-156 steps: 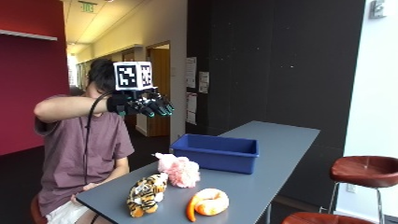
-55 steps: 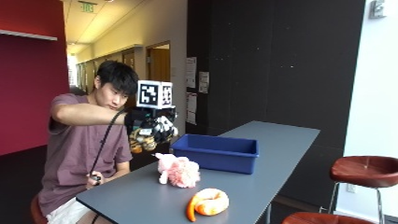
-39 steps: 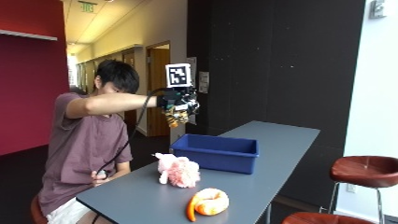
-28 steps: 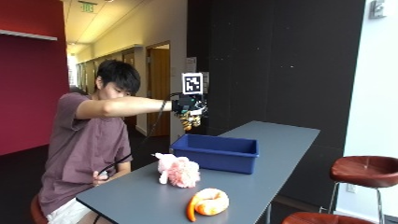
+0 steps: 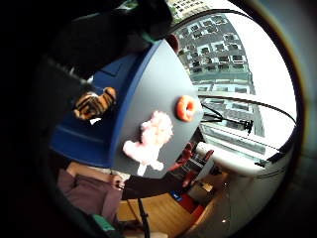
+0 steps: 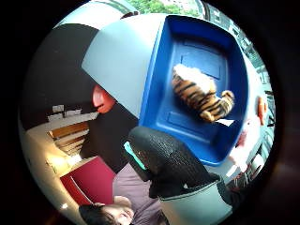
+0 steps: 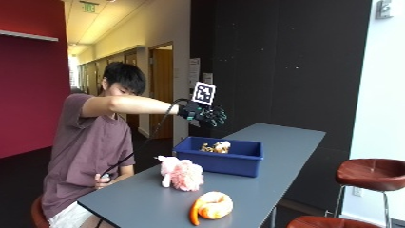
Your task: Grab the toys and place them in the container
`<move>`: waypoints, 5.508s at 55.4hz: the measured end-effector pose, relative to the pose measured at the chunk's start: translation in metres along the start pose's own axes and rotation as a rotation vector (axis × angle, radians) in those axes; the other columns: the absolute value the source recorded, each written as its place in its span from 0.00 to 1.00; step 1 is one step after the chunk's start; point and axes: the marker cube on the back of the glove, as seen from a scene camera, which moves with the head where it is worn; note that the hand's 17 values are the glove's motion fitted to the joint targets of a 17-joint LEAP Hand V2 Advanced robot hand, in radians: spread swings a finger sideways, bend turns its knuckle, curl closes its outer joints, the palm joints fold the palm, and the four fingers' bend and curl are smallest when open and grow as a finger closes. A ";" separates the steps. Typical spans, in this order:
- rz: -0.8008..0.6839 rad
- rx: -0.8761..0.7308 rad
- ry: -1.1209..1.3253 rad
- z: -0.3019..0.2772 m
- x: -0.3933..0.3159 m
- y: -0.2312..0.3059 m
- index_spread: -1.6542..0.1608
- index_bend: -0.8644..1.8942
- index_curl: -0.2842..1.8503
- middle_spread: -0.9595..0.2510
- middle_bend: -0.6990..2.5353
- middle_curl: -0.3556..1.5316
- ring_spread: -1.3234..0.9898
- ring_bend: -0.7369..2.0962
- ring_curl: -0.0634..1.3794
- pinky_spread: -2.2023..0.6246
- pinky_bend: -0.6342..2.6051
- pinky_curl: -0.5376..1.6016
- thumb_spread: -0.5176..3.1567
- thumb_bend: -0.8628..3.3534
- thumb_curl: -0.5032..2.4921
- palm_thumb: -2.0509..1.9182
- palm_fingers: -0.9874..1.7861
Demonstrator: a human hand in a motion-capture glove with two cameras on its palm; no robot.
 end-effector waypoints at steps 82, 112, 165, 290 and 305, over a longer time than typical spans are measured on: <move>-0.198 0.300 0.048 0.202 0.178 0.035 0.78 0.64 0.39 0.65 0.36 0.37 0.51 0.42 0.14 0.76 0.42 0.42 0.49 0.23 0.30 0.62 0.56; 0.012 0.129 0.019 0.071 0.156 0.098 0.82 0.74 0.57 0.59 0.58 0.57 0.42 0.65 0.35 0.70 0.48 0.50 0.36 0.23 0.42 0.68 0.70; 0.069 0.007 -0.037 -0.023 -0.013 0.031 0.78 0.33 0.35 0.79 0.29 0.43 0.56 0.56 0.34 0.76 0.61 0.51 0.42 0.17 0.32 0.46 0.24; 0.450 0.308 -0.057 -0.039 0.212 -0.026 0.77 0.63 0.33 0.59 0.59 0.64 0.41 0.80 0.59 0.62 0.60 0.57 0.42 0.22 0.38 0.62 0.72; 0.252 0.375 -0.088 -0.086 0.124 -0.060 0.77 0.65 0.39 0.59 0.61 0.67 0.41 0.82 0.60 0.62 0.61 0.59 0.41 0.21 0.41 0.62 0.69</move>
